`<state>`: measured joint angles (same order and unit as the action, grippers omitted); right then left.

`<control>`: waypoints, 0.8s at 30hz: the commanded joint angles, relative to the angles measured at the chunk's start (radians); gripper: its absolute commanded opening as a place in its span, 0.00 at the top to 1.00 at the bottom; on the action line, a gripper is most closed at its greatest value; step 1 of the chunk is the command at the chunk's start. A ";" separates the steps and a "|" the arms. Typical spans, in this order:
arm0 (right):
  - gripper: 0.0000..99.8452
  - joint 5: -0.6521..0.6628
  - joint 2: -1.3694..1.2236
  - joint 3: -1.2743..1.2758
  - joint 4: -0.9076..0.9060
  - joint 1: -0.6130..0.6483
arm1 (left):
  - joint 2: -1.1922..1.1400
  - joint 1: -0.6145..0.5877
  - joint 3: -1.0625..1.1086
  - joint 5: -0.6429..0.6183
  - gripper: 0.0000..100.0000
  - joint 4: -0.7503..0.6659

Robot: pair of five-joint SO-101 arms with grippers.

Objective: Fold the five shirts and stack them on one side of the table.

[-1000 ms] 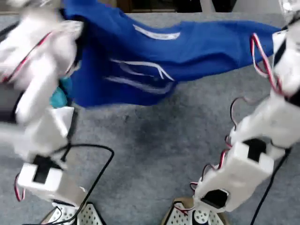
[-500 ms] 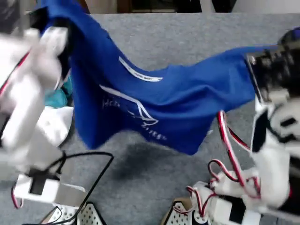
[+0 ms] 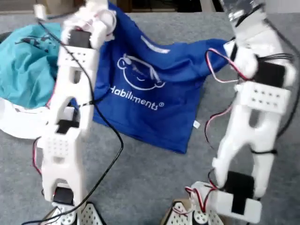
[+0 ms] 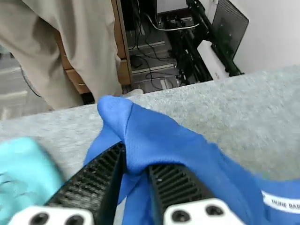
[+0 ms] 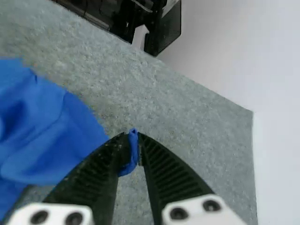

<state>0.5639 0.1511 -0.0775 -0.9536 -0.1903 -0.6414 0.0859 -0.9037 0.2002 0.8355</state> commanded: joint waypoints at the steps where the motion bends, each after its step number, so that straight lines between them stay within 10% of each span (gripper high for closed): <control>1: 1.00 0.058 -0.033 0.154 0.230 -0.036 | -0.090 0.026 -0.008 -0.057 0.98 -0.130; 15: 1.00 0.137 -0.111 0.174 0.242 -0.160 | -0.058 0.146 -0.574 -0.061 0.98 0.901; 24: 1.00 0.199 -0.168 0.168 0.244 -0.236 | -0.062 0.112 -0.644 -0.270 0.76 0.924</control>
<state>0.7480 -0.0207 0.0990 -0.7296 -0.4020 -0.7503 0.2608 -1.5512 0.0008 1.7469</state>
